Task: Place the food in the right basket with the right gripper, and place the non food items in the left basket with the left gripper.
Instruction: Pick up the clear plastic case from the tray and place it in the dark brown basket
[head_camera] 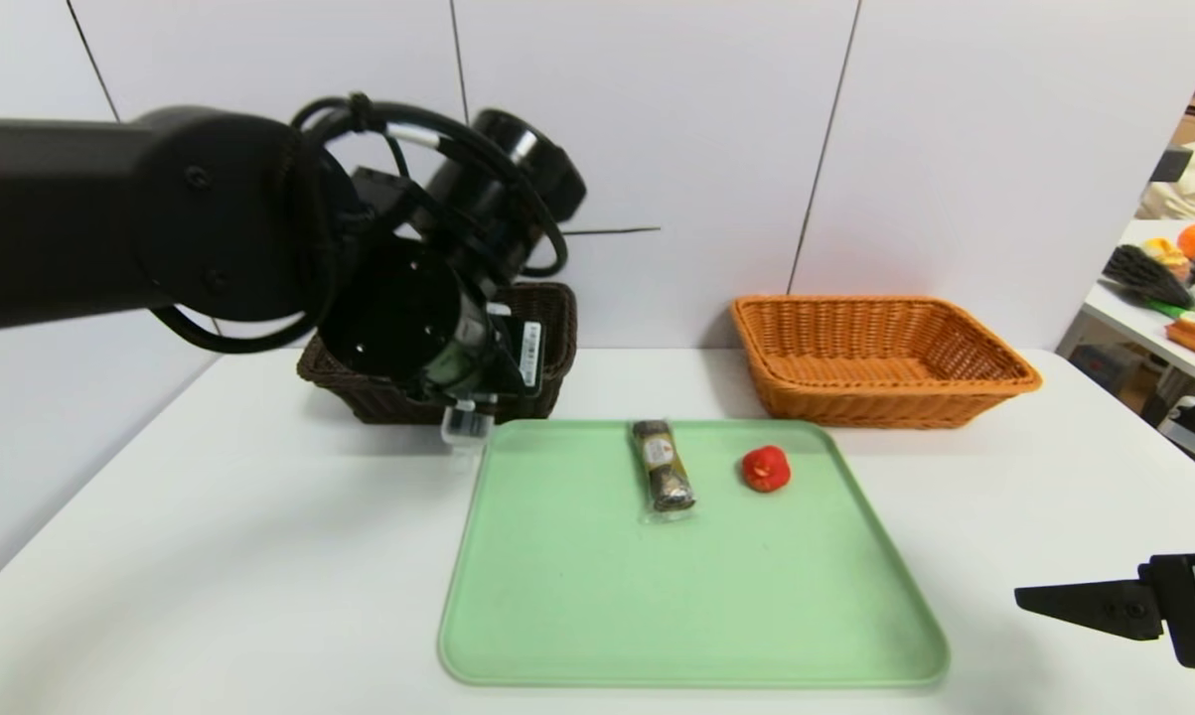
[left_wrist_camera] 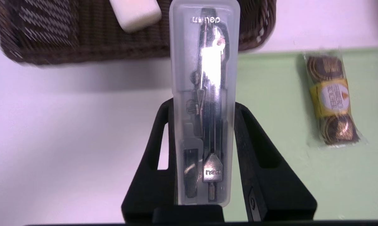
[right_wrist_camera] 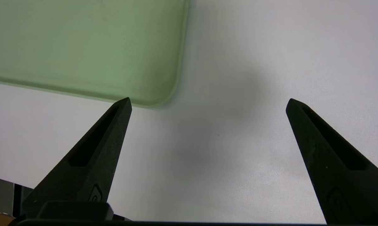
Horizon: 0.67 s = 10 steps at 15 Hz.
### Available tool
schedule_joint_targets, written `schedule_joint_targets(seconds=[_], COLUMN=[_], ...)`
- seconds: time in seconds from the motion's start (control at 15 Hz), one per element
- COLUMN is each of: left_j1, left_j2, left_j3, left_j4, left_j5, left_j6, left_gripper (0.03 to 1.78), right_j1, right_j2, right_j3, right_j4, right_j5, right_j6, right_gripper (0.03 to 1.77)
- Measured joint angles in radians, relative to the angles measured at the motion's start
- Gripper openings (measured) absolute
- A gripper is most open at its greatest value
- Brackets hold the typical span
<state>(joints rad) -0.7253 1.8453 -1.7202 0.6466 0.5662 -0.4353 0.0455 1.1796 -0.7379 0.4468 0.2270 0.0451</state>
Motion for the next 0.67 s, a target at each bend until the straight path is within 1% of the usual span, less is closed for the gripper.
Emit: schedule_joint_targets(seconds=[0.13,0.2,0.33,0.4,0.53,0.67], left_j1=[0.063,0.101,0.169,0.199,0.255,0.310], left_j2=[-0.001,0.009,0.037,0.054,0.089,0.124], left_j3=[-0.086,-0.137,-0.206,-0.222,-0.236,-0.241], left_j4=[-0.003,-0.002,0.003,0.000,-0.010,-0.045], left_j5=[-0.028,-0.063,-0.160,-0.205,-0.262,-0.333], left_j6=[0.147,0.218,0.350,0.421,0.556,0.691], left_gripper=[0.55,0.55,0.55,0.55,0.55,0.55], right_j1=[0.000,0.000,0.000,0.000,0.000,0.000], right_j2=[-0.008,-0.010,-0.015,-0.017,-0.019,-0.021], right_j3=[0.006,0.010,0.016,0.019,0.021,0.023], right_j4=[0.000,0.001,0.000,-0.001,0.000,0.000], right_j5=[0.000,0.000,0.000,0.000,0.000,0.000], right_j6=[-0.001,0.000,0.001,0.001,0.001,0.001], right_gripper=[1.70,1.70,1.70,1.70,1.70,1.70])
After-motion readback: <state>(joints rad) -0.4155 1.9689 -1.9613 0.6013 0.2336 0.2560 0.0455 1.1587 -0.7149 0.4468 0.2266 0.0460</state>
